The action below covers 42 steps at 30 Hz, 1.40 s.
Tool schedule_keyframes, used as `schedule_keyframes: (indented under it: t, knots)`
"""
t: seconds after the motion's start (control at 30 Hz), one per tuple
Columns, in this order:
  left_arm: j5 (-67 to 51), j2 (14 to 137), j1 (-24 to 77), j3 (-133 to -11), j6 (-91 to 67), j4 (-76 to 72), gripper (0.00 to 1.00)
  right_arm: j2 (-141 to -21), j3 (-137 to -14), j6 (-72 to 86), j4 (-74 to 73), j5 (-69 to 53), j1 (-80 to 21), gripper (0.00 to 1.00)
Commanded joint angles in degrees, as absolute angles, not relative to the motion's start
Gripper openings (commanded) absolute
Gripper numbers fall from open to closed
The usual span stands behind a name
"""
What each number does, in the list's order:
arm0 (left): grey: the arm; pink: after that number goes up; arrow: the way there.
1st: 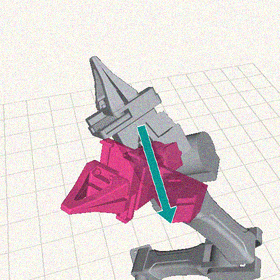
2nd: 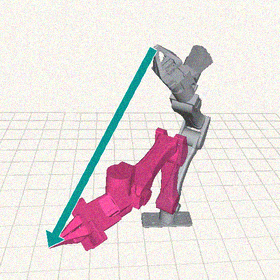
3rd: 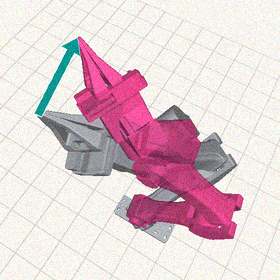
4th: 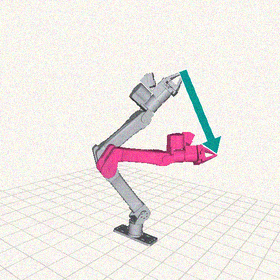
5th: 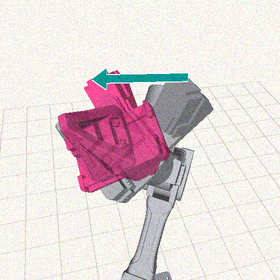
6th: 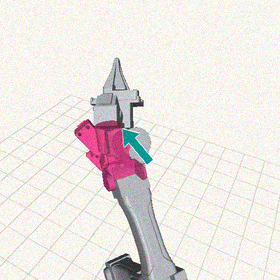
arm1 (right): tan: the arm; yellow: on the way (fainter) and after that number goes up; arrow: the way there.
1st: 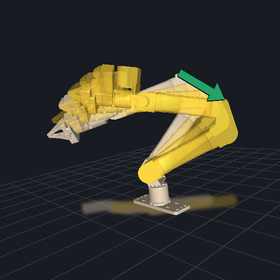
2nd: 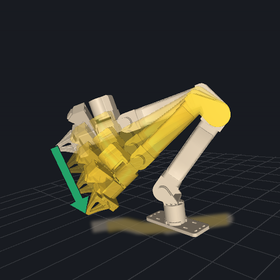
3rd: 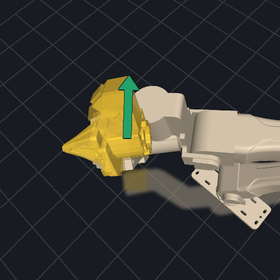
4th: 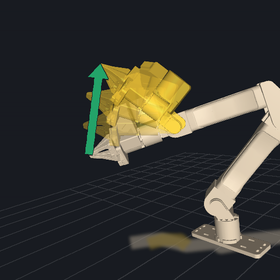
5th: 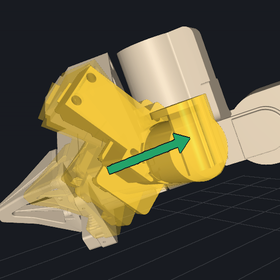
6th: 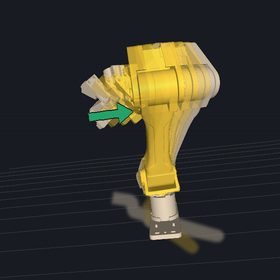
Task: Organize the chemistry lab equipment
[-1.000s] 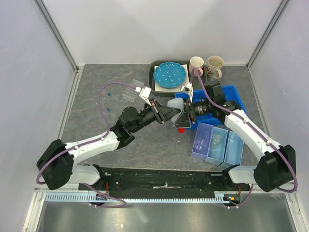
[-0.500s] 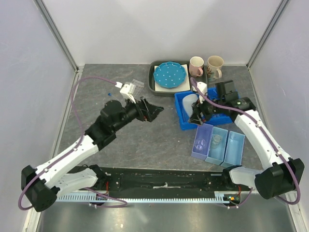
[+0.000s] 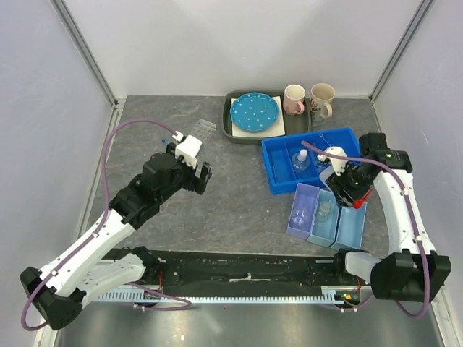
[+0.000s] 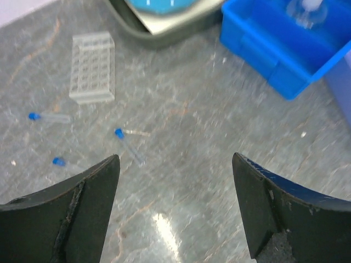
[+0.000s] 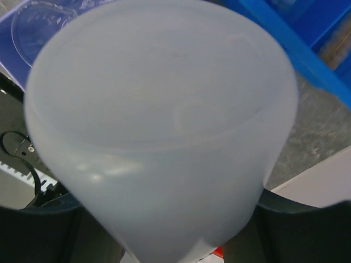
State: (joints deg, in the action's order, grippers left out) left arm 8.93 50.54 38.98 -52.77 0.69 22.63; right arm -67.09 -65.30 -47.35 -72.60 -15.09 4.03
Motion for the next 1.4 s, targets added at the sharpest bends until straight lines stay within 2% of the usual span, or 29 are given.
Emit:
schedule_keyframes:
  t: [0.0, 0.43, 0.93, 1.37]
  knots:
    - [10.8, 49.8, 38.9, -50.4, 5.0, 24.0, 0.88, -69.1, -65.7, -47.0, -76.4, -15.5, 8.3, 0.32]
    - [10.5, 45.5, 38.9, -47.5, 5.5, 21.4, 0.89, -86.6, -64.0, -50.0, -78.7, -27.9, 33.1, 0.33]
    - [10.0, 46.1, 39.0, -47.5, 5.5, 21.4, 0.89, -85.6, -61.9, -52.7, -83.0, -30.0, 36.2, 0.37]
    - [9.4, 45.4, 38.9, -47.5, 5.4, 21.4, 0.89, -84.0, -58.6, -52.0, -83.5, -31.5, 36.2, 0.5]
